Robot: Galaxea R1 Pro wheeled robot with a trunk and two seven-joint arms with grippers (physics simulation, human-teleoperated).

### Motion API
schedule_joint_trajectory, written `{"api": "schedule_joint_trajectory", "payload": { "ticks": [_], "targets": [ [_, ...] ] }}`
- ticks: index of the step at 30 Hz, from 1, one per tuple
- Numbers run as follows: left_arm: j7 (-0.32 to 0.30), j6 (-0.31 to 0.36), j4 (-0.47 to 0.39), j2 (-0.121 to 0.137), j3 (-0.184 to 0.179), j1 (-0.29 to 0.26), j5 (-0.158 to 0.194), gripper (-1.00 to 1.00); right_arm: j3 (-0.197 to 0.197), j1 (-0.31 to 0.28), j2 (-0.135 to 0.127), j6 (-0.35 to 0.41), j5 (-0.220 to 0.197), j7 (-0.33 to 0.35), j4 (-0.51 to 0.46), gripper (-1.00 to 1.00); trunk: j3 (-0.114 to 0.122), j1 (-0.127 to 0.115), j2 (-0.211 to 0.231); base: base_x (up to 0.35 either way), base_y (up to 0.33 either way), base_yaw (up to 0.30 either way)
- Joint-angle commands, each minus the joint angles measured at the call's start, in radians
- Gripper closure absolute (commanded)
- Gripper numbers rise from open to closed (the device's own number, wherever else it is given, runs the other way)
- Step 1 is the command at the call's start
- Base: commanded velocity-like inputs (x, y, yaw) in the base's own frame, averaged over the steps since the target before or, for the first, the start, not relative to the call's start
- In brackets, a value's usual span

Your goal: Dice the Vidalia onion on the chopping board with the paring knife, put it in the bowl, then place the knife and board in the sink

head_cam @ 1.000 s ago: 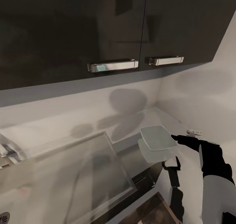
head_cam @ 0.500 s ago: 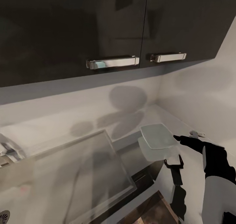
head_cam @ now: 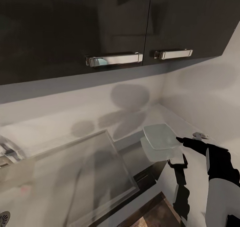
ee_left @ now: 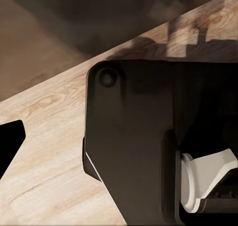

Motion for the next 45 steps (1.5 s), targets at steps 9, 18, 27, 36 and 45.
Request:
{"api": "schedule_joint_trajectory", "payload": {
  "ticks": [9, 18, 27, 36, 45],
  "targets": [
    [0.000, -0.001, -0.002, 0.000, 0.000, 0.000, 0.001, -1.00, -0.002, -0.001, 0.002, 0.001, 0.010, 0.010, 0.000, -1.00, -0.016, 0.001, -0.002, 0.000, 0.000, 0.000],
    [0.000, -0.001, -0.002, 0.000, 0.000, 0.000, 0.002, -1.00, 0.000, -0.001, 0.006, -0.003, 0.010, 0.010, 0.020, -1.00, -0.027, 0.001, -0.002, 0.000, 0.000, 0.000],
    [0.000, -0.001, -0.002, 0.000, 0.000, 0.000, 0.001, -1.00, 0.000, -0.001, 0.008, -0.004, 0.009, 0.011, 0.025, -1.00, -0.028, 0.001, -0.002, 0.000, 0.000, 0.000],
    [0.000, -0.001, -0.002, 0.000, 0.000, 0.000, 0.001, -1.00, 0.002, -0.001, 0.009, -0.005, 0.009, 0.013, 0.026, -1.00, -0.029, 0.001, -0.002, 0.000, 0.000, 0.000],
    [0.000, -0.001, -0.002, 0.000, 0.000, 0.000, 0.001, -1.00, 0.002, -0.001, 0.010, -0.005, 0.008, 0.015, 0.043, -1.00, -0.037, 0.001, -0.002, 0.000, 0.000, 0.000]
  ]
}}
